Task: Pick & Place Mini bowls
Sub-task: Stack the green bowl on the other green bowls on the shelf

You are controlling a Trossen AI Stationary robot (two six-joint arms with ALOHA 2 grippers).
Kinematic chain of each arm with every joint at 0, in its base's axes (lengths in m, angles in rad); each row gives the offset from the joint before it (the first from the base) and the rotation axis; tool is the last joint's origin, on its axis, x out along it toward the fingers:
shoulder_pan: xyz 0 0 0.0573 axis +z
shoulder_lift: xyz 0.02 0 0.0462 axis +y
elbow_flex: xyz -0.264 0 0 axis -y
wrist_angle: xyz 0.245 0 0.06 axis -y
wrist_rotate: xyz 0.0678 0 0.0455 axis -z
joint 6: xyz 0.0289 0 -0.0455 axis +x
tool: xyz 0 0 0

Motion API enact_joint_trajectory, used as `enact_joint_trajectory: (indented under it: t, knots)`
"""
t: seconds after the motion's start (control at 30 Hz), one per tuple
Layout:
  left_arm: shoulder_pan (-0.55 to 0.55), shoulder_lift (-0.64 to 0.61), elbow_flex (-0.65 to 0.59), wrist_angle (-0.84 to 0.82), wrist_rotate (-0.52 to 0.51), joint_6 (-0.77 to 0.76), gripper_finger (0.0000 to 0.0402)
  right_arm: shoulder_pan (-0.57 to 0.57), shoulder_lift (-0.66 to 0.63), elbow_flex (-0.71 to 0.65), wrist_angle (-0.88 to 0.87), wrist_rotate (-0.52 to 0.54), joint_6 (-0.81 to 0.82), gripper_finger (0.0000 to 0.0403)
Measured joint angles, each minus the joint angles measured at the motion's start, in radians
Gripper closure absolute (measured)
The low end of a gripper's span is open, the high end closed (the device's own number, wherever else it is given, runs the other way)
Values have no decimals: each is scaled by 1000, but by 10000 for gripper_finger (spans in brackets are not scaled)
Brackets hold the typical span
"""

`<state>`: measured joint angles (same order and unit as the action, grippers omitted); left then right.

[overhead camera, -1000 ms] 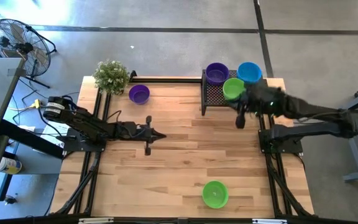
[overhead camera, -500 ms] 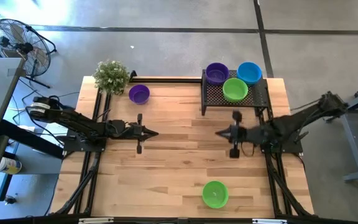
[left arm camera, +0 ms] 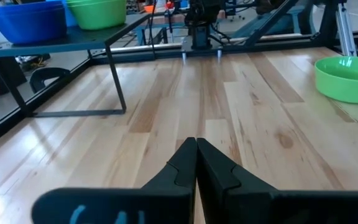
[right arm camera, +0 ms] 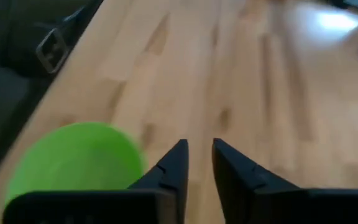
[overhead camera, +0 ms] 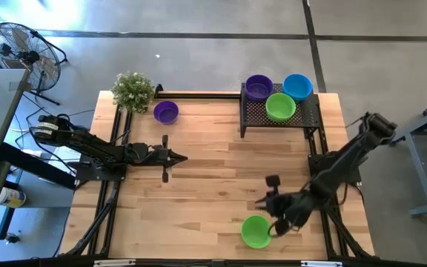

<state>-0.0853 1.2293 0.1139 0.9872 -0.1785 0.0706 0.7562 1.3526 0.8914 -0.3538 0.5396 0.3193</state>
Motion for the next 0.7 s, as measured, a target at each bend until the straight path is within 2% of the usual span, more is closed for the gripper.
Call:
enact_joint_trajectory:
  t: [0.17, 0.37, 0.53, 0.7]
  knots:
    - [0, 0, 0, -2, 0, -7, 401, 24, 152, 119, -92, -98, 186, 306]
    - [0, 0, 0, -10, 0, -12, 401, 7, 299, 218, -225, -202, 296, 269]
    - [0, 0, 0, -19, 1, -15, 401, -45, 368, 228, -244, -290, 342, 252]
    - [0, 0, 0, -18, 1, -16, 401, -88, 384, 225, -250, -306, 357, 254]
